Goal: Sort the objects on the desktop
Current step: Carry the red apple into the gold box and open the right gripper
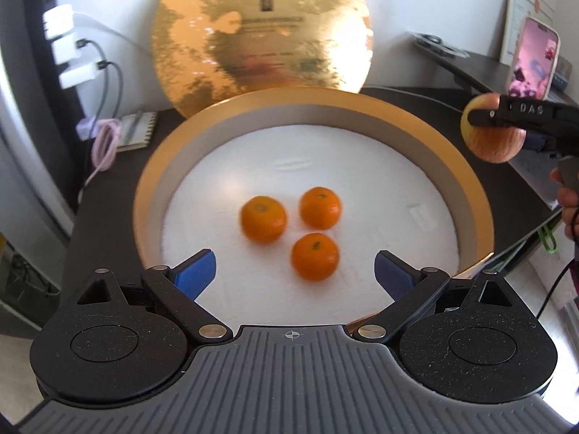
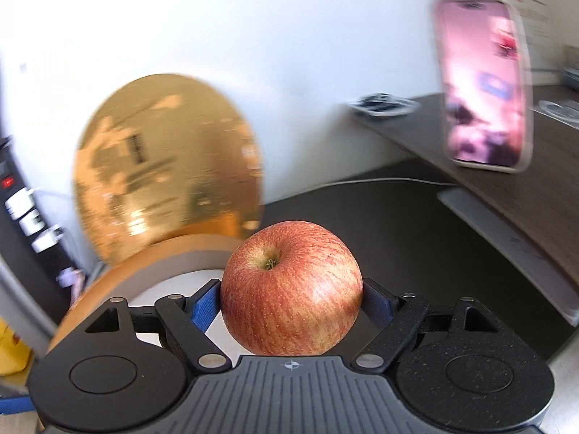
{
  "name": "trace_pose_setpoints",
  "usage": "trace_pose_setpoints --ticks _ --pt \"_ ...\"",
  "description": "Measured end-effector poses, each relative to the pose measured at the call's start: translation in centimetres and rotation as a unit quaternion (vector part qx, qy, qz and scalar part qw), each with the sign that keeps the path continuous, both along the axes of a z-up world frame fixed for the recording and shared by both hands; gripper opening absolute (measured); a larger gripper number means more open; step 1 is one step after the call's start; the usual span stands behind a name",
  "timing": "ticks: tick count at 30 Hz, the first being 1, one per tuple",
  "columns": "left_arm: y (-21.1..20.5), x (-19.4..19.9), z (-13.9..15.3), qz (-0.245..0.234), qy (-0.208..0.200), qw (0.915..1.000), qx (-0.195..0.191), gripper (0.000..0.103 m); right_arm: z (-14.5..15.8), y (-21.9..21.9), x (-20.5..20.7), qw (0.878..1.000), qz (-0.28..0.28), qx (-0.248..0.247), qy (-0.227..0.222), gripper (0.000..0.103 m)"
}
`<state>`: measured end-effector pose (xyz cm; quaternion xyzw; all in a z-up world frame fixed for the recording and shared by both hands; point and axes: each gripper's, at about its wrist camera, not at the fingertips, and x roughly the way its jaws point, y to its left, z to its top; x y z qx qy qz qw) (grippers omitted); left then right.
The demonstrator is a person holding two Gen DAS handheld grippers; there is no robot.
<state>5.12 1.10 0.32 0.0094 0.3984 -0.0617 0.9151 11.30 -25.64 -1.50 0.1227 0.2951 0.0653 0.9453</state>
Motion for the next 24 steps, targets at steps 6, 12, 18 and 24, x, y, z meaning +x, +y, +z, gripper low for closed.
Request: trace_pose_setpoints --ticks 6,12,18,24 --pt "2.6 -0.7 0.0 0.026 -0.004 0.9996 -0.01 0.098 -1.4 4.8 1.7 0.998 0.052 -0.021 0.043 0.081" --pt "4.3 -1.1 -0.2 0.044 -0.001 0.9989 -0.017 0.098 -3.5 7.9 3.1 0.992 0.071 -0.039 0.092 0.081" --pt "5.2 -1.0 -0.7 0.052 0.002 0.9983 -0.025 0.098 -4.6 9.5 3.0 0.989 0.08 -0.05 0.117 0.081" --pt "5.3 -1.1 -0.9 0.049 0.004 0.9984 -0.028 0.098 -5.2 10.2 2.7 0.986 0.08 -0.052 0.134 0.081"
